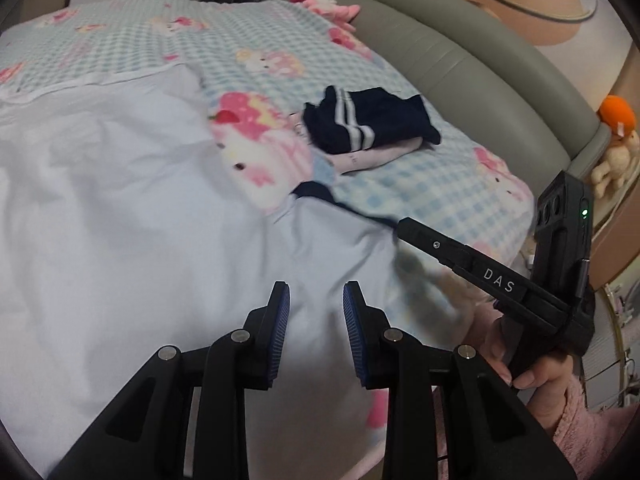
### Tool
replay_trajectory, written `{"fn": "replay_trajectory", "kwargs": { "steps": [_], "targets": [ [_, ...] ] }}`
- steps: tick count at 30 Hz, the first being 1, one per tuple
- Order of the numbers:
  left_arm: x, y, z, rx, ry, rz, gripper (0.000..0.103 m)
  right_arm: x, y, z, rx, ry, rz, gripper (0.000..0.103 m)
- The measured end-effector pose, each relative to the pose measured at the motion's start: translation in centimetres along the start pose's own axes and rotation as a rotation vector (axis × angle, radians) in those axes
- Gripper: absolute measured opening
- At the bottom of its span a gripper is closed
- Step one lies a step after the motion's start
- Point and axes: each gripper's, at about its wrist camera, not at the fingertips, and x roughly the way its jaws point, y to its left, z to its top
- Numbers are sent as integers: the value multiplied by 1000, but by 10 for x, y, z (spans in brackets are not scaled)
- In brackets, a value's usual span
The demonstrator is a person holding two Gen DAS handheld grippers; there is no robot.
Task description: Fold clothes
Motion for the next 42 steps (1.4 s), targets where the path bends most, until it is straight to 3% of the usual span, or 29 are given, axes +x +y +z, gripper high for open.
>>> {"fn": "replay_trajectory", "kwargs": {
  "steps": [3,7,11,12,13,14,16,22,26,30,32,38,40,42],
  "targets": [
    [17,-15,3,34,28,-20,32,3,-17,-2,37,38,-120,21],
    [45,-37,1,101,86,3,44,4,-28,-5,80,72,-81,21],
    [79,-52,1,162,135,79,52,5,-25,-6,70,74,-110,27],
    [85,-55,1,177,141,110,49,6,-25,-7,70,80,-111,27],
    [90,-56,1,187,143,141,27,7,-25,-8,70,86,-111,27],
    [88,-54,2,172,133,151,16,7,-23,-9,67,87,-100,27],
    [76,-45,3,98,97,110,6,7,-19,-10,60,89,-79,29],
    [-3,0,0,-133,-122,12,6,10,3,-14,6,103,22,34],
    [-46,39,-17,-278,-226,17,6,16,39,-22,-58,126,147,34],
    [-48,73,-33,-360,-192,92,6,18,75,-34,-148,141,255,34],
    [-39,83,-41,-384,-132,70,6,18,89,-41,-184,151,294,34],
    [-35,83,-49,-363,-78,68,11,10,97,-52,-225,151,320,35],
    [-41,81,-48,-343,-89,63,29,5,96,-51,-222,151,356,40],
    [-49,78,-47,-314,-110,75,37,1,100,-52,-239,149,385,48]
  ]
}}
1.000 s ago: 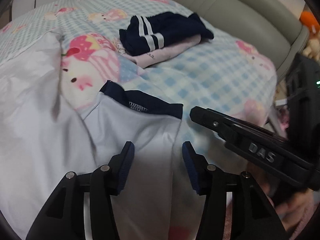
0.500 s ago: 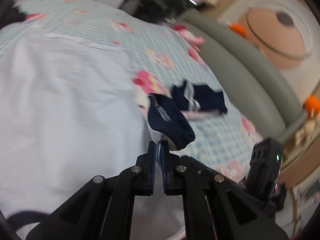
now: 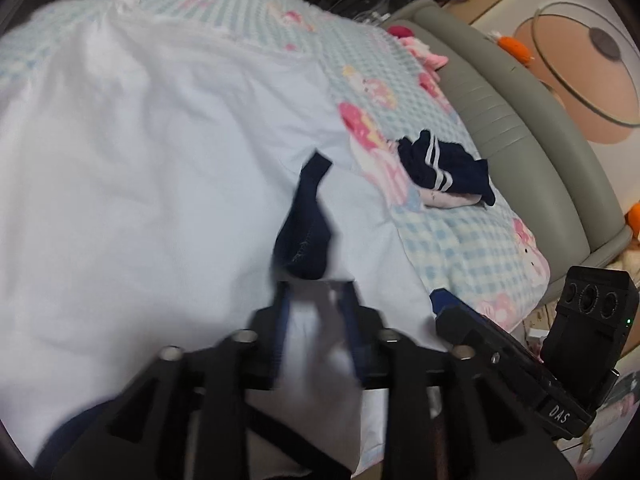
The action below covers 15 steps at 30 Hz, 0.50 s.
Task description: Fold clothes
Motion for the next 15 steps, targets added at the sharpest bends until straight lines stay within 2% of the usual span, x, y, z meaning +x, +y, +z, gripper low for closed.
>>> {"fn": "replay_trajectory", "kwargs": {
  "steps": [4,7,10,11,14,15],
  "targets": [
    [-6,-1,6,20,-11,3,41,13,2,-2,-16,64,-33,49],
    [0,6,9,-40,11,-55,42,19,-8,-6,19,109,-59,49],
    [5,6,10,-72,17,-123,37,9,-13,-5,39,71,-66,49],
    [4,3,9,-54,10,-108,32,7,-13,-3,35,56,-84,49],
    [5,-5,9,12,14,35,18,1,-12,0,23,16,-139,49],
    [7,-3,8,12,28,63,14,4,-12,1,22,34,-163,49]
  ]
}}
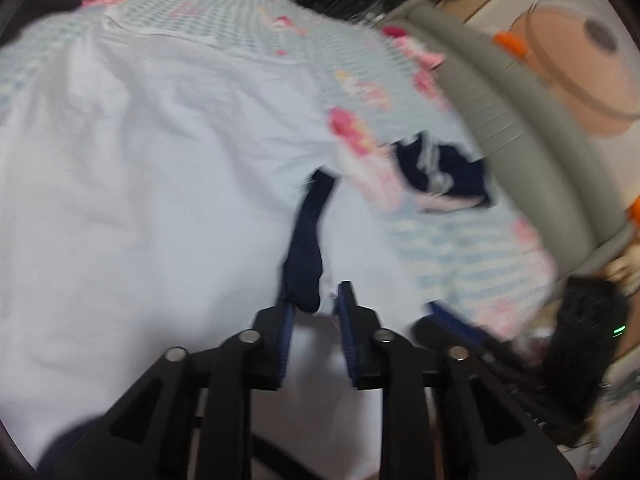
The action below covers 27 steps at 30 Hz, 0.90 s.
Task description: Fold clothes
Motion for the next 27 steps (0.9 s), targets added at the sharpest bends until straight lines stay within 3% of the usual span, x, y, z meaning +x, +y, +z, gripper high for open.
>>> {"fn": "replay_trajectory", "kwargs": {
  "steps": [7,10,12,14,18,21,23,24,27],
  "targets": [
    [1,7,-18,2,87,69,13,20,-10,-8,6,113,-62,49],
    [-13,0,-23,26,41,103,14,19,-13,-8,22,113,-53,49],
    [-25,-7,-18,52,-34,121,14,20,-11,-8,19,115,-55,49],
    [-30,-20,-10,91,-76,98,17,21,-10,-8,10,116,-58,49],
    [-10,-49,0,212,-62,77,39,22,-9,-9,2,124,-59,49],
    [22,-55,-3,277,17,161,39,25,-9,-9,-2,133,-72,49],
    [31,-49,-9,291,52,223,29,24,-9,-10,-7,139,-94,49],
    [31,-46,-11,290,60,235,24,23,-10,-11,-10,141,-108,49],
    [23,-41,-16,272,72,205,24,15,-19,-11,39,131,-101,49]
  ]
}}
